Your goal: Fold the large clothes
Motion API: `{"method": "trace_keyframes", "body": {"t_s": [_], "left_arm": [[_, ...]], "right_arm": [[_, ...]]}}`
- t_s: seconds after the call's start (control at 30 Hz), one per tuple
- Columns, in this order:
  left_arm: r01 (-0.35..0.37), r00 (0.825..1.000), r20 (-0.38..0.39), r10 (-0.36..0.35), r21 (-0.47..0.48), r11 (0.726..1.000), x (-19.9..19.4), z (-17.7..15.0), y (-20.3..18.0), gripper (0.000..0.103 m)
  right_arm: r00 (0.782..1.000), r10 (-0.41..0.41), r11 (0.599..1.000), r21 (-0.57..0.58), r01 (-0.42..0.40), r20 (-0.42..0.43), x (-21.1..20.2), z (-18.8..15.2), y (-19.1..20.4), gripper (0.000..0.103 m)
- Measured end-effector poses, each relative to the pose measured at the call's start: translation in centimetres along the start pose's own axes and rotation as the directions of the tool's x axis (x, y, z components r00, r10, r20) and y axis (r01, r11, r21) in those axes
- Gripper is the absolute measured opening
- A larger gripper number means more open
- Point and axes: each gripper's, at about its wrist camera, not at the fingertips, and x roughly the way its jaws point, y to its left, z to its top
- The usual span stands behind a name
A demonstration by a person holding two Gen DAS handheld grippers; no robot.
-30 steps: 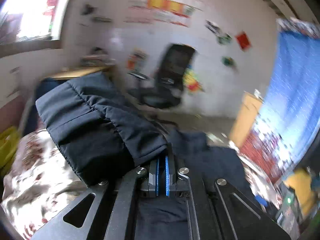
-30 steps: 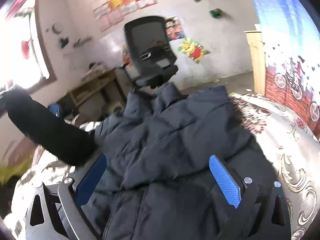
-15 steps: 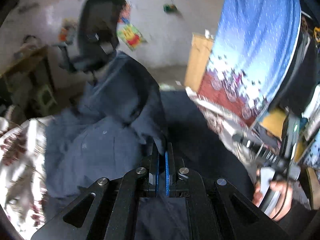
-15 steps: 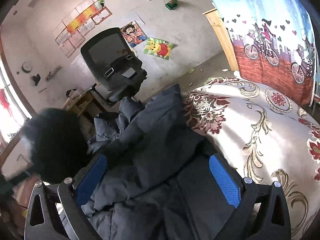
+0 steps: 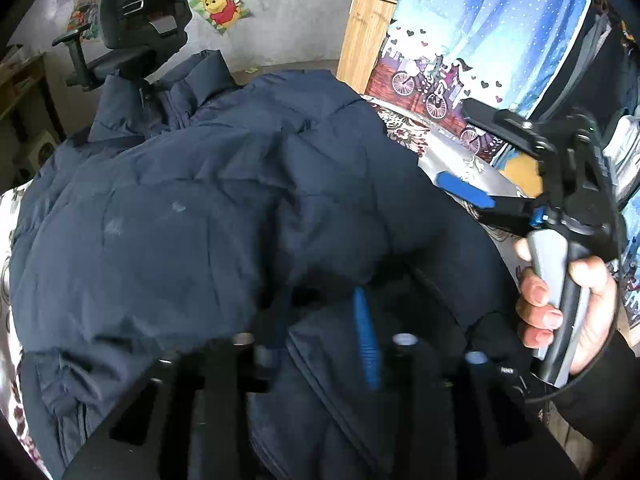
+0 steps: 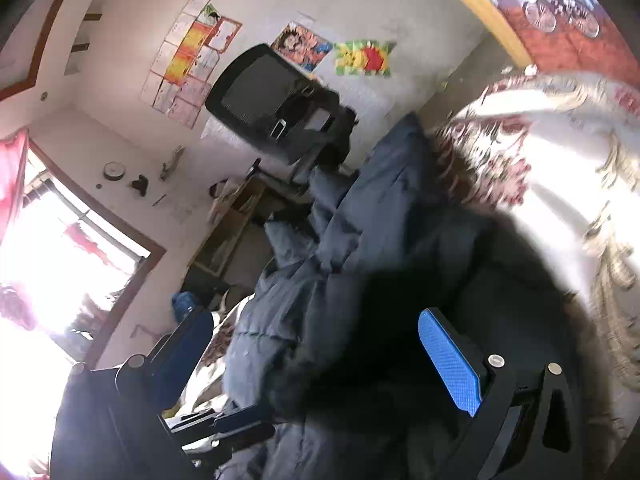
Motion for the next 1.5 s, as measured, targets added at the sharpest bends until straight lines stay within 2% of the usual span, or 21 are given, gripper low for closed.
{"method": "trace_keyframes", "body": {"t_s": [0.07,0.17,0.23,0.3,0.33,0.43,0.47,0.53,0.63,0.67,0.7,0.77,0.83,0.93,1.0,1.07,1.17,1.23,1.3,1.4,1.5], "left_arm": [[-0.022,1.0,0.021,0.022,-0.003,1.0,-0.7,-0.9,0.3,0.042],[-0.078,0.996,0.049,0.079,-0.021,0.997,-2.2,-2.0,1.3,0.043],[-0.12,0.989,0.076,0.125,-0.065,0.991,-3.4,-2.3,2.4,0.047],[-0.168,0.978,0.103,0.182,-0.13,0.977,-4.4,-2.6,3.7,0.063],[-0.186,0.972,0.116,0.205,-0.157,0.97,-4.9,-2.8,4.3,0.067],[-0.24,0.947,0.146,0.286,-0.271,0.932,-6.4,-3.4,6.7,0.072],[-0.253,0.94,0.146,0.308,-0.306,0.918,-6.8,-3.4,7.4,0.072],[-0.281,0.925,0.134,0.354,-0.383,0.88,-7.5,-3.6,9.3,0.072],[-0.37,0.887,0.079,0.455,-0.468,0.802,-8.5,-3.7,12.1,0.072],[-0.396,0.874,0.055,0.483,-0.494,0.774,-8.8,-3.8,13.0,0.072],[-0.4,0.872,0.041,0.488,-0.516,0.757,-8.9,-3.9,13.9,0.072],[-0.392,0.874,0.031,0.486,-0.545,0.741,-9.2,-4.3,15.0,0.072],[-0.393,0.877,0.012,0.481,-0.56,0.73,-8.8,-4.2,15.8,0.072],[-0.408,0.88,-0.022,0.474,-0.546,0.732,-7.7,-3.9,16.4,0.072],[-0.423,0.881,-0.048,0.47,-0.524,0.739,-6.6,-3.9,16.4,0.072],[-0.433,0.88,-0.056,0.472,-0.504,0.747,-5.7,-3.9,16.3,0.072],[-0.403,0.89,0.001,0.456,-0.466,0.788,-5.3,-3.7,15.7,0.072],[-0.372,0.901,0.054,0.43,-0.414,0.831,-5.1,-3.2,14.7,0.072],[-0.362,0.908,0.074,0.412,-0.354,0.862,-4.5,-2.8,13.6,0.072],[-0.374,0.914,0.059,0.402,-0.26,0.89,-2.6,-2.3,12.1,0.073],[-0.392,0.913,0.026,0.408,-0.227,0.891,-0.9,-2.6,11.9,0.073]], "right_arm": [[0.999,-0.026,1.0,0.011,0.026,-0.028,0.7,-0.5,-0.1,0.103],[0.985,-0.159,0.987,0.006,0.16,-0.073,1.5,-1.2,-0.4,0.103],[0.973,-0.208,0.978,-0.015,0.208,-0.098,2.0,-1.5,-0.3,0.103],[0.964,-0.24,0.971,-0.046,0.236,-0.113,2.5,-2.1,0.3,0.094],[0.961,-0.248,0.968,-0.063,0.242,-0.124,2.8,-2.4,0.7,0.091],[0.957,-0.246,0.968,-0.081,0.236,-0.155,3.5,-3.4,1.2,0.062],[0.95,-0.263,0.964,-0.084,0.252,-0.167,3.8,-3.9,1.3,0.046],[0.941,-0.298,0.954,-0.083,0.287,-0.163,3.8,-4.4,1.4,0.038],[0.945,-0.31,0.949,-0.088,0.302,-0.1,2.9,-4.7,1.8,0.009],[0.947,-0.312,0.948,-0.098,0.304,-0.073,2.6,-4.6,2.0,0.005],[0.953,-0.3,0.949,-0.109,0.295,-0.034,2.1,-4.2,2.4,0.005],[0.953,-0.298,0.941,-0.151,0.302,0.047,1.0,-3.3,3.4,0.004],[0.938,-0.327,0.918,-0.197,0.344,0.114,0.3,-2.9,4.2,0.004],[0.91,-0.391,0.887,-0.207,0.413,0.141,0.3,-2.8,3.6,0.002],[0.902,-0.41,0.882,-0.194,0.429,0.133,0.5,-2.6,2.7,0.002],[0.907,-0.401,0.884,-0.206,0.419,0.125,0.9,-2.4,2.7,0.005],[0.937,-0.324,0.893,-0.284,0.349,0.13,1.2,-2.9,4.4,0.005],[0.954,-0.284,0.887,-0.352,0.299,0.096,2.4,-3.8,5.7,0.015],[0.964,-0.26,0.887,-0.383,0.258,0.047,3.6,-4.6,6.1,0.044],[0.958,-0.285,0.881,-0.402,0.25,-0.028,5.7,-5.7,5.9,0.045],[0.934,-0.348,0.869,-0.402,0.288,-0.082,7.4,-6.2,4.9,0.045]]}}
